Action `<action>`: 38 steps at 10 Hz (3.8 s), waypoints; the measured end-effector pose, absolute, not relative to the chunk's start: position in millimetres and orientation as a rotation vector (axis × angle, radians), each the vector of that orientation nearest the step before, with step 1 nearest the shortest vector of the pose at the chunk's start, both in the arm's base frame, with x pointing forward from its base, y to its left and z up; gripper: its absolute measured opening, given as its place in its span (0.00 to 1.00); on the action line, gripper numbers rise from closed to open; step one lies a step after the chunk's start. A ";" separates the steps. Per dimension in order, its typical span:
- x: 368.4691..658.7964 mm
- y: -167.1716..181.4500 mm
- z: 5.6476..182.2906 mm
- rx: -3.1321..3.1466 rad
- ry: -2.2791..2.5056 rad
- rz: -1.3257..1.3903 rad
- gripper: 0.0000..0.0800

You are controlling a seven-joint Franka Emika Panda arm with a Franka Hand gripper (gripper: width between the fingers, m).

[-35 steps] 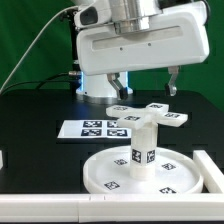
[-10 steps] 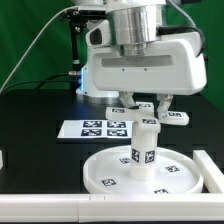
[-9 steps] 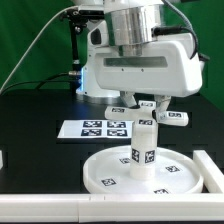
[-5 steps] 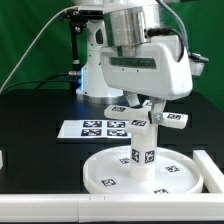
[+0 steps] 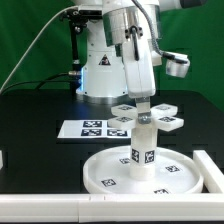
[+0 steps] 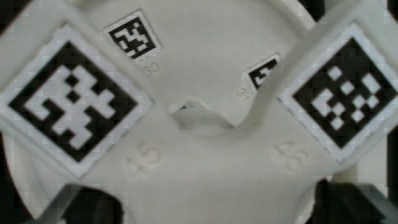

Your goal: Assemble round table

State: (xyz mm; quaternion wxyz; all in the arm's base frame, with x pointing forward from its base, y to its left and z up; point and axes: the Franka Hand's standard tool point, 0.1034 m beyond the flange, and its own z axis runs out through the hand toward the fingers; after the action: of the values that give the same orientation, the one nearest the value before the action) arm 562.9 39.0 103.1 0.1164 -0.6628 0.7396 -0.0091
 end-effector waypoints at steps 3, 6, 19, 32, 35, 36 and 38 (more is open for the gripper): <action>558.4 43.6 111.5 -2.056 2.074 0.047 0.80; 566.3 46.5 136.2 -2.320 1.746 0.065 0.81; 561.0 42.2 120.0 -3.038 0.262 0.032 0.81; 566.6 47.4 116.9 -3.075 0.042 0.009 0.81; 568.8 43.7 122.5 -3.085 -0.187 -0.010 0.81; 569.8 41.6 126.0 -3.081 -0.235 -0.017 0.81; 569.3 39.3 123.7 -3.066 -0.403 -0.033 0.81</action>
Offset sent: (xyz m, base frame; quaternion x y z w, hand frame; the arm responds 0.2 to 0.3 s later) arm -0.0007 0.0058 0.0435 -0.0802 -0.0455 -0.0994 0.9908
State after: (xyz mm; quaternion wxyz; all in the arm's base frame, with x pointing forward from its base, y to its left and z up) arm 569.3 39.3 123.7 0.0245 -0.9911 -0.1304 -0.0107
